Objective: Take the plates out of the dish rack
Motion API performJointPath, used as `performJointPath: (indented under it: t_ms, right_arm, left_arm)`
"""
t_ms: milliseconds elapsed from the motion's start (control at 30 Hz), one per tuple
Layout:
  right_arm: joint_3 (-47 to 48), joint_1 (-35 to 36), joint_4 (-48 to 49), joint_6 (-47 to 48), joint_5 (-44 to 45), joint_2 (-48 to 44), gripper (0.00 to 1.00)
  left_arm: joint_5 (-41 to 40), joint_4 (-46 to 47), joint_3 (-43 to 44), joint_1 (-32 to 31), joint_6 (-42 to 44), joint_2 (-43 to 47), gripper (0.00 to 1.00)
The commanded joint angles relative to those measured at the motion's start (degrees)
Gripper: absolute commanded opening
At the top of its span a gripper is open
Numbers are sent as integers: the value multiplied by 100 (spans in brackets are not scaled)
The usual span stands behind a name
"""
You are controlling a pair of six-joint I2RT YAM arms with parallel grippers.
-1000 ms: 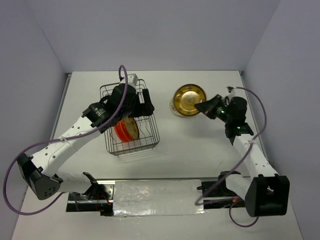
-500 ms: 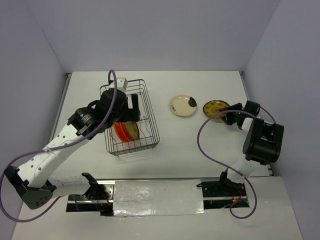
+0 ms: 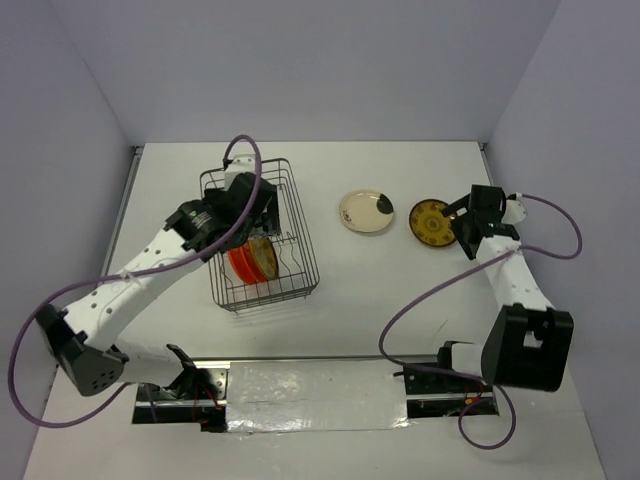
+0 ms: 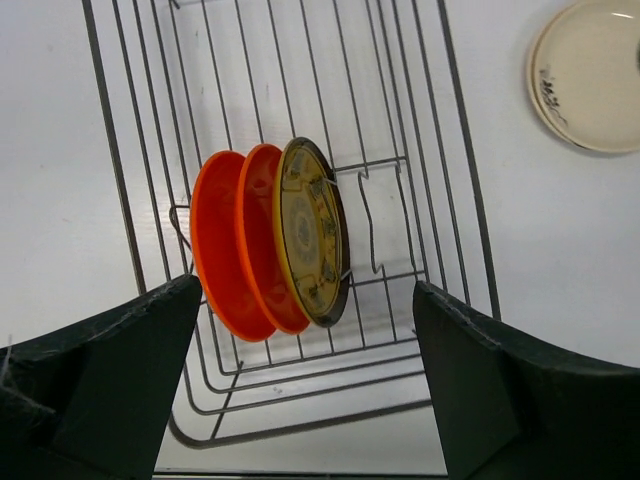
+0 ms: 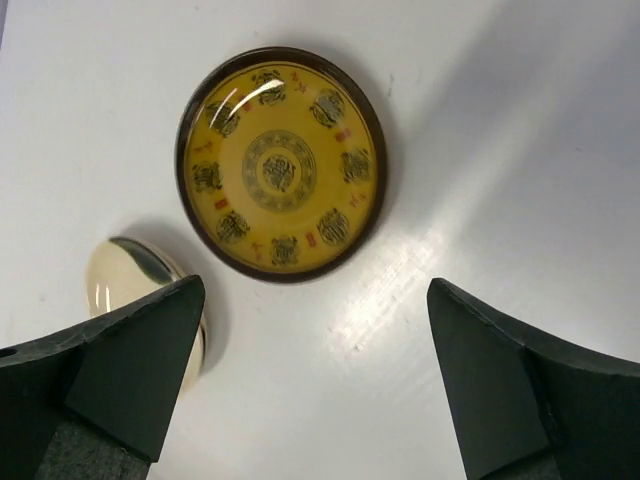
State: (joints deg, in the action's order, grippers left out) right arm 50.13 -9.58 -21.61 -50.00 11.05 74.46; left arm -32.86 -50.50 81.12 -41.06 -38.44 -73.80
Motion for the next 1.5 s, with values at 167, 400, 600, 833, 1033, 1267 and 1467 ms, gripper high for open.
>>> performJointPath:
  t_ms: [167,400,600,833,1033,1267,1467]
  right_arm:
    - [-888,1300,-47,833,794,-2276,95]
    - [-1216,1363,156,1308,-41,-2902,90]
    - [-1277,1363,253,1317,-393,-2664,88]
    - [-1409,1389,368,1273,-516,-2691,88]
    - [-1409,1389,315,1265,-525,-2770,88]
    - [-1453,1398,218,1317,-463,-2875,88]
    - [-1576,1389,332,1247,-814,-2954,90]
  left_arm:
    - [-975,-599,588,36,-1278,-1495,93]
    - [-1056,-638,528,54,-1650,-2077,82]
    - [-933,-390,290,98,-1667,-2226,71]
    - [-889,-373,53,203,-1781,-2306,60]
    - [-792,-337,-18,230,-1729,-2183,34]
    - [-888,-846,448,230,-1711,-1972,10]
    - [-968,-1190,1325,239,-1325,-1717,2]
